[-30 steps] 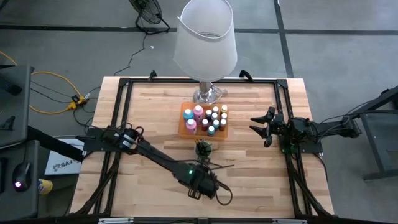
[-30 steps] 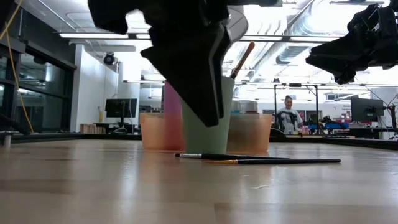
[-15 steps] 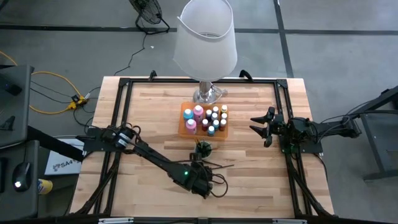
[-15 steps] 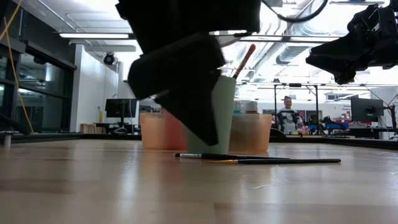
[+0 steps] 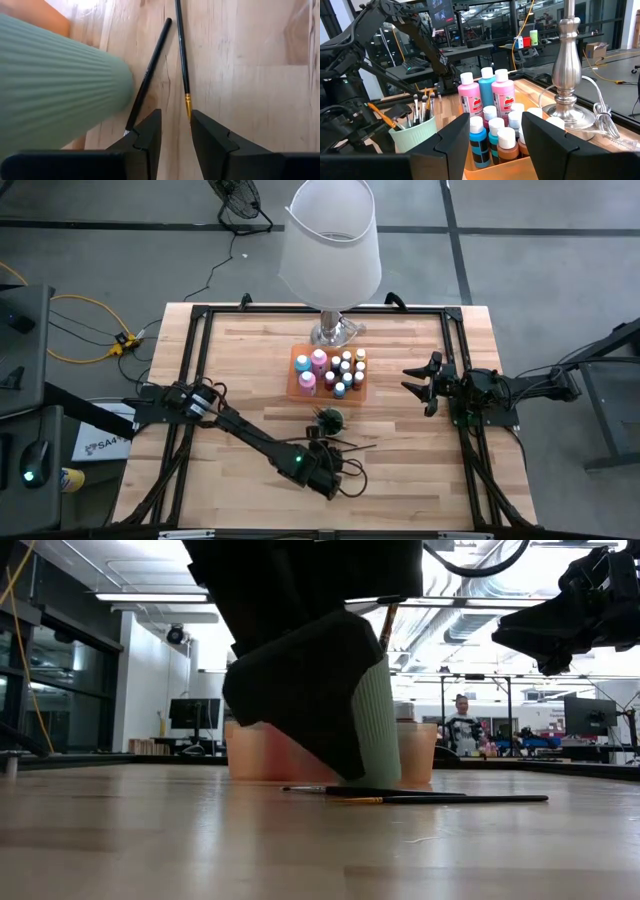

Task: Pick & Place Paint Supplies
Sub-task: Put the gray paintbrushes into the green cup

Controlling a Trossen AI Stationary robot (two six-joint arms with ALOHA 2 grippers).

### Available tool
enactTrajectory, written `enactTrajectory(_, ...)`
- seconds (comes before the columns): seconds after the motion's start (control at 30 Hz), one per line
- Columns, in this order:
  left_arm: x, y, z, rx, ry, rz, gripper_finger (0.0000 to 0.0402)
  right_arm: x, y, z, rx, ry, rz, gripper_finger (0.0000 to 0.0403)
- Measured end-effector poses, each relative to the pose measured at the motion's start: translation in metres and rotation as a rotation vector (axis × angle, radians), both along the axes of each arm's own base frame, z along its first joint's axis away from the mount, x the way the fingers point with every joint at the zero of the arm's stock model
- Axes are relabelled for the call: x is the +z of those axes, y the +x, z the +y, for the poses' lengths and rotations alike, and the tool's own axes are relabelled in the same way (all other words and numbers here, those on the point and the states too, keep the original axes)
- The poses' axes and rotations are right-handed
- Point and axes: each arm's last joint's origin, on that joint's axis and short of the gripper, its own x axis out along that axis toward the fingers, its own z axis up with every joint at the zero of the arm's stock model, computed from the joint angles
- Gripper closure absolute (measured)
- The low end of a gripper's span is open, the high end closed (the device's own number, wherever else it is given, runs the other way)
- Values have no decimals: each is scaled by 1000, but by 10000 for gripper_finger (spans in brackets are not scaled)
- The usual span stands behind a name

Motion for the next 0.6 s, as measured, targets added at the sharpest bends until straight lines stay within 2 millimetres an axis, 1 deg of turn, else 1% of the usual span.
enactTrajectory(0.33, -1, -3, 1, -33, 22, 58, 303, 0, 0, 0, 0, 0, 0, 229)
enactTrajectory(0.6, 8, -6, 2, -64, 35, 68, 303, 0, 0, 0, 0, 0, 0, 229)
